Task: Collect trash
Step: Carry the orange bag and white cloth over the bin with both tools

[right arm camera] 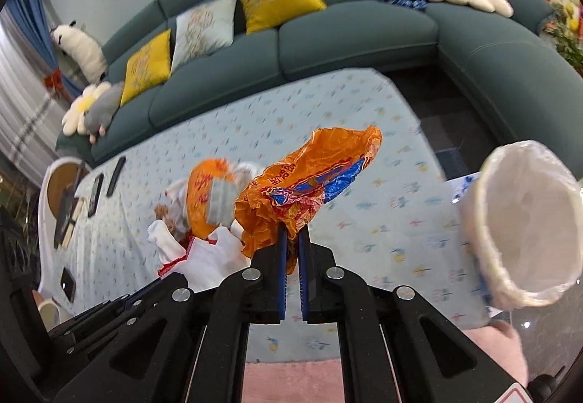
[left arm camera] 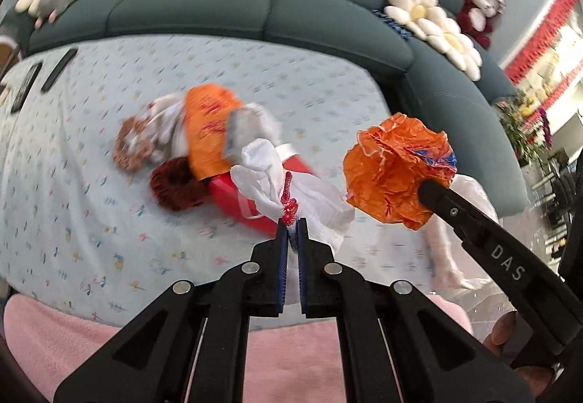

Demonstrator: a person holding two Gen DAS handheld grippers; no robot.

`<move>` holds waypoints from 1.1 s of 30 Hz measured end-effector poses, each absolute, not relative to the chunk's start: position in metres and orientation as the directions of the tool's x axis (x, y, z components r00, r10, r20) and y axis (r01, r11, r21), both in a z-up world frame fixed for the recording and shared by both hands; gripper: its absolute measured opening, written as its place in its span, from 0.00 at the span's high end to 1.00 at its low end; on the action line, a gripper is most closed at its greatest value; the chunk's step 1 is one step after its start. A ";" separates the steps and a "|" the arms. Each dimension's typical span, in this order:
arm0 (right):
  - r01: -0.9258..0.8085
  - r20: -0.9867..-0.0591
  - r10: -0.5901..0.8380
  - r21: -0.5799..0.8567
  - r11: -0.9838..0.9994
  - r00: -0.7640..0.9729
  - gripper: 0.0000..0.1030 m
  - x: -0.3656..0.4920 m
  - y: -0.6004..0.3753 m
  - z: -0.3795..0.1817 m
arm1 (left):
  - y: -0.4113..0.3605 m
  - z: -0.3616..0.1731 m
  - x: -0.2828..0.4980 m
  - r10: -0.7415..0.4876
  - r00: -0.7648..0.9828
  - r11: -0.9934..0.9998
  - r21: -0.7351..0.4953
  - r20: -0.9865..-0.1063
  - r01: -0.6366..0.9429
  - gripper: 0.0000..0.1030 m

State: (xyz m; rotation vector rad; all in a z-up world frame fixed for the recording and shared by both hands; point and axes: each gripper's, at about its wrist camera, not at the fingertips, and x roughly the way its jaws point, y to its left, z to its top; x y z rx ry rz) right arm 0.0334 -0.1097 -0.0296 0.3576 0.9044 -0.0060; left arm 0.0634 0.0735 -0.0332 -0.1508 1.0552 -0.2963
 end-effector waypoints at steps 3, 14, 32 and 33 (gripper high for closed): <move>0.183 -0.749 0.115 0.303 0.935 0.653 0.94 0.021 -0.133 -0.016 | 0.047 -0.019 0.057 -0.332 0.466 0.941 -0.256 -0.820 0.219 0.95; 0.322 -0.715 -0.028 0.279 0.905 0.699 0.94 -0.023 -0.236 -0.001 | -0.066 0.008 0.037 -0.397 0.459 0.892 -0.216 -0.795 0.398 0.95; 0.521 -0.793 -0.119 0.271 0.810 0.598 0.94 -0.051 -0.354 -0.066 | -0.202 -0.024 0.041 -0.422 0.346 0.814 -0.183 -0.838 0.551 0.95; 0.526 -0.797 -0.120 0.269 0.807 0.592 0.94 -0.051 -0.357 -0.069 | -0.207 -0.026 0.043 -0.420 0.343 0.812 -0.180 -0.840 0.555 0.95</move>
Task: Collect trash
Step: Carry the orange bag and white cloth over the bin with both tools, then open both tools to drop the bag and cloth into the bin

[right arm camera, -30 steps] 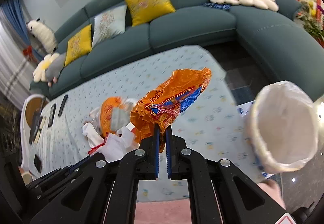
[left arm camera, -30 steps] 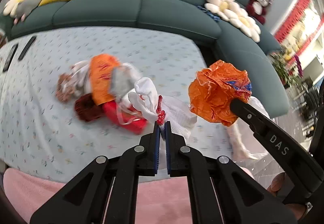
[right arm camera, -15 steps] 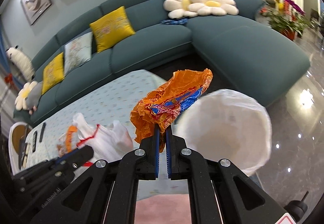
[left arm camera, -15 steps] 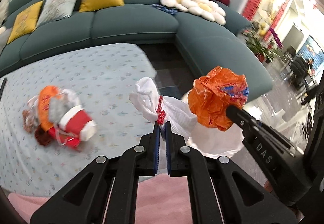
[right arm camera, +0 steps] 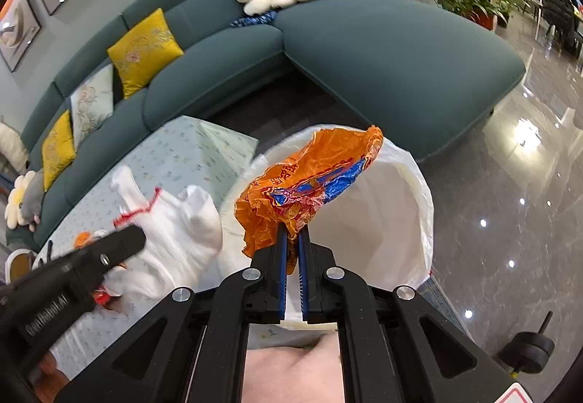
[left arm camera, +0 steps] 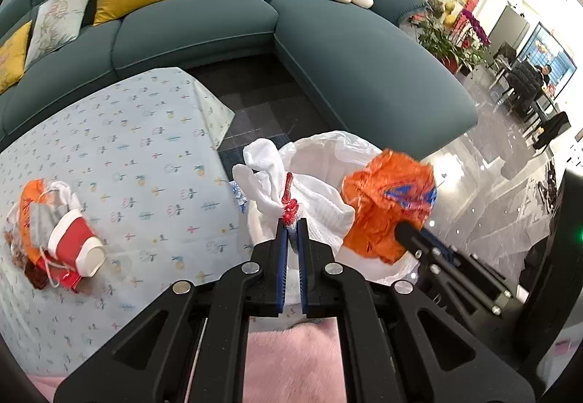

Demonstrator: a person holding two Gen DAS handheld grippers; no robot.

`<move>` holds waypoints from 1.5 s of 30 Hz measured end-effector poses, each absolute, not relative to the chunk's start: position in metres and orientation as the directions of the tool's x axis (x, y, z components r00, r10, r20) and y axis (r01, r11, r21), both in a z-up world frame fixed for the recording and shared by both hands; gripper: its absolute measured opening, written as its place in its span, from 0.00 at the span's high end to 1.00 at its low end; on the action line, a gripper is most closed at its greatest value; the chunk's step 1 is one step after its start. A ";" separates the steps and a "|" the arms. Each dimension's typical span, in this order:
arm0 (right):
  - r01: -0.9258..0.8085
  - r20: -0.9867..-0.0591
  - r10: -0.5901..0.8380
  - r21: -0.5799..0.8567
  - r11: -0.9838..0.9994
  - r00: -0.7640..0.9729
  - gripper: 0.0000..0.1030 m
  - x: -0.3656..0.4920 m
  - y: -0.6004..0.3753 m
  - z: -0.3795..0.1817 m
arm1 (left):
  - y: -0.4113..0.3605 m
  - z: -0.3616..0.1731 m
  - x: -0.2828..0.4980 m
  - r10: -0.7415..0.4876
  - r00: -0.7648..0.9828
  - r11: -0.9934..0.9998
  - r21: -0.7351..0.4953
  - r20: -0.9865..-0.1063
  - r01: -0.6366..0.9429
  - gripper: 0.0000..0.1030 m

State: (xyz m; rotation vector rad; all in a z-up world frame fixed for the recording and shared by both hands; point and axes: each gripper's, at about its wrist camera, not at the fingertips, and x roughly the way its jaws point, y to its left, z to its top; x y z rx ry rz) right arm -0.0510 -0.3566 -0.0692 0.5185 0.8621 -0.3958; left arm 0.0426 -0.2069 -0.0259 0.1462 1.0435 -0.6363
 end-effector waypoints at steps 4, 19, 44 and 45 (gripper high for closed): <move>0.542 -0.813 -0.123 0.257 0.800 0.568 0.94 -0.046 -0.366 -0.083 | -0.224 -0.032 0.048 -0.413 0.335 0.805 -0.168 -0.847 0.568 0.94; 0.574 -0.821 -0.204 0.174 0.800 0.533 0.57 -0.043 -0.358 -0.071 | -0.208 -0.017 0.067 -0.428 0.384 0.841 -0.206 -0.818 0.500 0.45; 0.198 -0.834 -0.025 0.101 0.975 0.551 0.46 -0.003 -0.139 -0.053 | 0.029 -0.030 0.085 -0.255 0.489 0.967 -0.223 -0.834 0.124 0.38; 0.185 -0.835 -0.017 0.102 0.977 0.549 0.46 -0.001 -0.131 -0.054 | 0.036 -0.031 0.086 -0.247 0.491 0.969 -0.221 -0.836 0.111 0.38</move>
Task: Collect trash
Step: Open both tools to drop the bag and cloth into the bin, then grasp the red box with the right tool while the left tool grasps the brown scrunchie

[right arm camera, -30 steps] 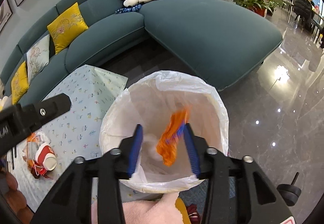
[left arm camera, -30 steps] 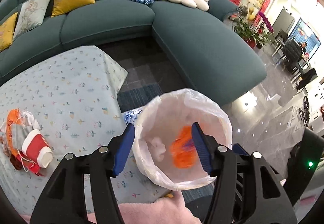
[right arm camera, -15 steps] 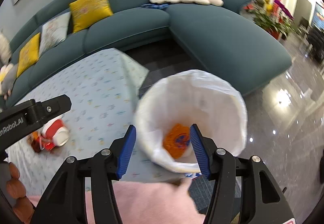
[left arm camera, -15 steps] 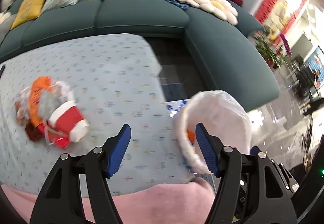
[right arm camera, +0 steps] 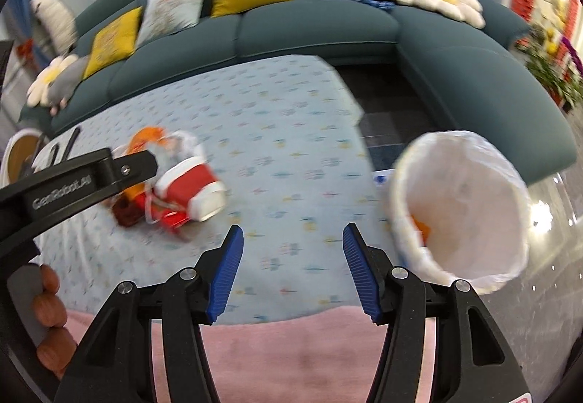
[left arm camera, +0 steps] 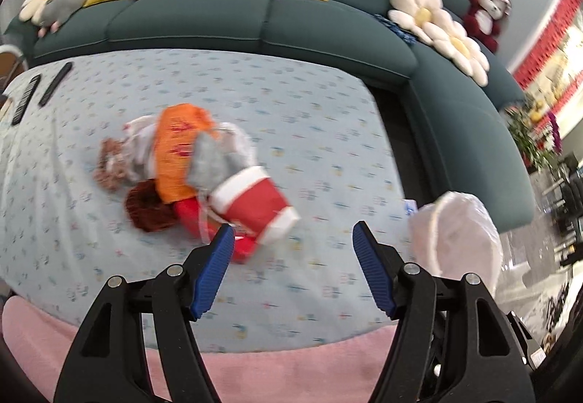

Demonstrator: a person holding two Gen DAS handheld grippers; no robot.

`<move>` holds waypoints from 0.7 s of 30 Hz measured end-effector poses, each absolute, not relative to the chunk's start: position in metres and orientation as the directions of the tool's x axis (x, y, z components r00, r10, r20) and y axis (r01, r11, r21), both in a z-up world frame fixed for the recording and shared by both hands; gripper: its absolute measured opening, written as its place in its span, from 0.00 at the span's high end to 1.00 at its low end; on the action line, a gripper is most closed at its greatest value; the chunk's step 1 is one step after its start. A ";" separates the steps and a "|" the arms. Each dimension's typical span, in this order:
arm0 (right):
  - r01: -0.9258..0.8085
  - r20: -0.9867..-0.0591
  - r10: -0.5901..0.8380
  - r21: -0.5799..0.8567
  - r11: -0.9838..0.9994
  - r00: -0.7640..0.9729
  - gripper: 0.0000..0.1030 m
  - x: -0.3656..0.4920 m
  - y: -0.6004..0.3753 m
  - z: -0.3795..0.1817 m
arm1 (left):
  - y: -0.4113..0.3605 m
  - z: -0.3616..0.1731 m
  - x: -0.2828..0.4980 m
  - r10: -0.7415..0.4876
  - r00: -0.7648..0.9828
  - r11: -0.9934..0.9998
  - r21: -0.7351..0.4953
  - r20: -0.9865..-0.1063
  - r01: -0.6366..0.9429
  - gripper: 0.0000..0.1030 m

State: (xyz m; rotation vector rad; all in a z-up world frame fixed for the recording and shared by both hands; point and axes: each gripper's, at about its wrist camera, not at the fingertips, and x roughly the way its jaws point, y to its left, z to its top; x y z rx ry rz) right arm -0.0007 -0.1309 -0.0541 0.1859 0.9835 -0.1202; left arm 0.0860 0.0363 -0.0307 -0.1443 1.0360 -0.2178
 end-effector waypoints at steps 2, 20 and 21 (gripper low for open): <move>0.159 -0.840 -0.001 0.101 0.982 0.543 0.46 0.003 -0.115 -0.057 | 0.051 -0.033 0.088 -0.229 0.495 0.973 -0.214 -0.838 0.088 0.38; 0.016 -0.886 0.133 0.157 0.987 0.444 0.46 0.051 -0.021 -0.100 | 0.158 -0.080 0.108 -0.127 0.441 0.982 -0.176 -0.888 -0.071 0.38; 0.015 -0.889 0.137 0.160 0.987 0.436 0.46 0.054 -0.018 -0.104 | 0.164 -0.086 0.111 -0.126 0.427 0.980 -0.178 -0.895 -0.084 0.38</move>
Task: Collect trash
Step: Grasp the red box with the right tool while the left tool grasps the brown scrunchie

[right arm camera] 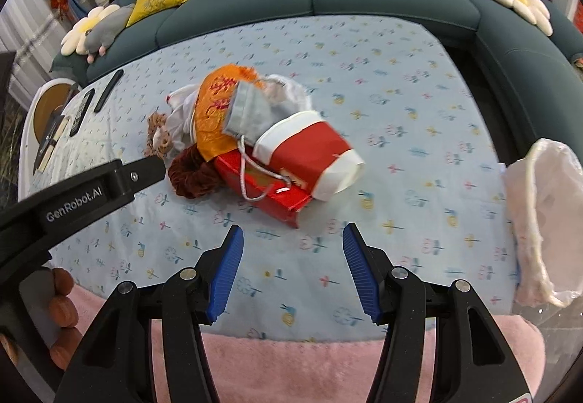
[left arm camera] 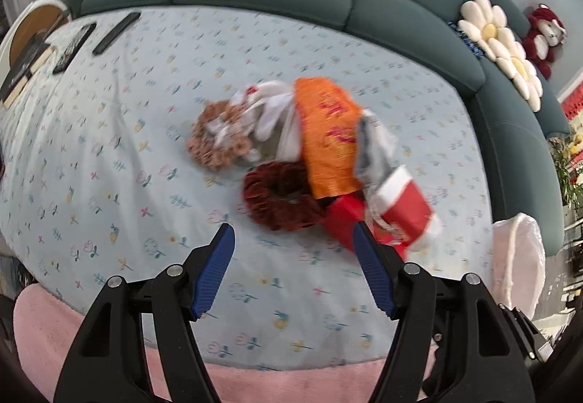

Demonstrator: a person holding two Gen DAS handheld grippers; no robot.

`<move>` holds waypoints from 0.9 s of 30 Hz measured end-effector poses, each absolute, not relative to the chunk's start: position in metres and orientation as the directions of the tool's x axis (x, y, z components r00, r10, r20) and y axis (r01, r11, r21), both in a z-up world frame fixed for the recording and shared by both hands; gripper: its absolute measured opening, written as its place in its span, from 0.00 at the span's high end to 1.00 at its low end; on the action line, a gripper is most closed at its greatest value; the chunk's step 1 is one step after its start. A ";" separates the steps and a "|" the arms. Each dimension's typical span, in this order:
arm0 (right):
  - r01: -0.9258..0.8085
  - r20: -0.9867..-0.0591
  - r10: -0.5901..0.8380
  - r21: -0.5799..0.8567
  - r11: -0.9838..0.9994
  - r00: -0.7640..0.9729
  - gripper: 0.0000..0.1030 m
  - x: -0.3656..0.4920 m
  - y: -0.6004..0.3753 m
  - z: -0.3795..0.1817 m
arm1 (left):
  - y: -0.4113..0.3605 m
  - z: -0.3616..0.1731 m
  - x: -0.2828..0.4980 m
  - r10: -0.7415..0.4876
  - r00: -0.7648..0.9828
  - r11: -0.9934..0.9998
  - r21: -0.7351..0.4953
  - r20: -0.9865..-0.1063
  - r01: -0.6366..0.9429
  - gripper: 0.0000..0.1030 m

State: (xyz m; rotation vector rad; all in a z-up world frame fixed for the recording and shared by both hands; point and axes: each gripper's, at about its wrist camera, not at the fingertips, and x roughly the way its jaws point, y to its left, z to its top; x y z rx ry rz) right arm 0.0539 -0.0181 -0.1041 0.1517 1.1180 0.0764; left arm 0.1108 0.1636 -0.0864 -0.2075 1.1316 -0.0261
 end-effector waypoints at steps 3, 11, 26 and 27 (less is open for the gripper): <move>0.015 -0.899 0.150 0.172 0.985 0.412 0.46 0.062 -0.012 -0.117 | 0.178 -0.104 0.117 -0.132 0.389 0.974 -0.192 -0.912 -0.121 0.38; 0.043 -0.919 0.177 0.204 0.978 0.353 0.49 0.082 -0.010 -0.150 | 0.205 -0.146 0.143 -0.182 0.299 0.947 -0.249 -0.937 -0.204 0.38; -0.010 -0.915 0.254 0.265 0.964 0.314 0.89 0.102 0.003 -0.169 | 0.195 -0.160 0.167 -0.264 0.289 0.927 -0.324 -0.920 -0.186 0.88; -0.019 -0.911 0.263 0.271 0.962 0.316 0.90 0.101 0.004 -0.166 | 0.193 -0.158 0.166 -0.257 0.294 0.931 -0.317 -0.921 -0.180 0.89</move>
